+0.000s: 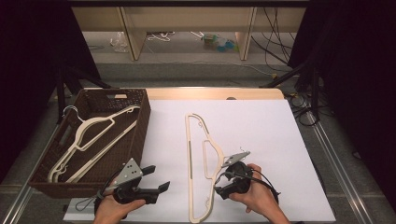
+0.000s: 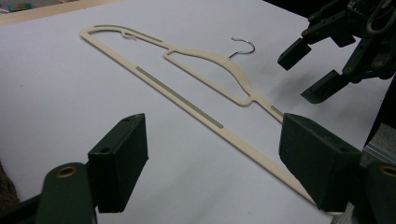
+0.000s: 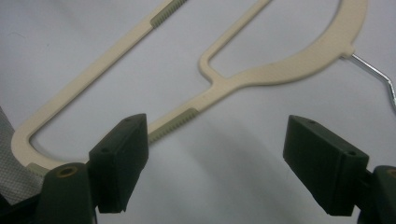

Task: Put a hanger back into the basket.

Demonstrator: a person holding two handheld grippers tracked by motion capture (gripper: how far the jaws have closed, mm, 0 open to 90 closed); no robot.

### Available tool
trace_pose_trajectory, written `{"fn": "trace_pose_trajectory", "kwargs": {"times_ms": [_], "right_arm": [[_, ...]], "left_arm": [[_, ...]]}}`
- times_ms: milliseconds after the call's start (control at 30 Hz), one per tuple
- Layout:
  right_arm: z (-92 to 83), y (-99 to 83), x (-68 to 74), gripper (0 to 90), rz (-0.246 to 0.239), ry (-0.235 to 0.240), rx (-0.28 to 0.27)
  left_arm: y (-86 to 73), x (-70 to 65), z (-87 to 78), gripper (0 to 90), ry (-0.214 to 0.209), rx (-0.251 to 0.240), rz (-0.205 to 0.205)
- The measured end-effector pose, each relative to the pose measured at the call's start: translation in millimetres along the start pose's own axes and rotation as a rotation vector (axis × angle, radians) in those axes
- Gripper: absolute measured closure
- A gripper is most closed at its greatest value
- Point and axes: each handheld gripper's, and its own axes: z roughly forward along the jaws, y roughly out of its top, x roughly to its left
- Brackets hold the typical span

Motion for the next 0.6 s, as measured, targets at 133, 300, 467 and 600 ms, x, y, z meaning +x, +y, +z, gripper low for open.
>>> {"fn": "trace_pose_trajectory", "kwargs": {"times_ms": [133,300,467,600], "right_arm": [[3.4,1.7,-0.7,22.4,0.002,0.005,0.008],[8.8,3.3,1.1,21.1,-0.005,0.002,0.024],[13.1,4.5,3.0,20.4,-0.03,0.008,0.037],[15.2,6.0,4.0,20.4,-0.034,0.012,0.043]], "left_arm": [[-0.9,1.5,1.3,23.8,-0.002,0.013,-0.006],[-0.7,1.3,2.8,23.8,-0.006,0.017,-0.007],[-2.0,0.8,5.6,23.6,-0.025,0.033,0.004],[-1.9,0.1,4.5,23.5,-0.019,0.033,0.005]]}}
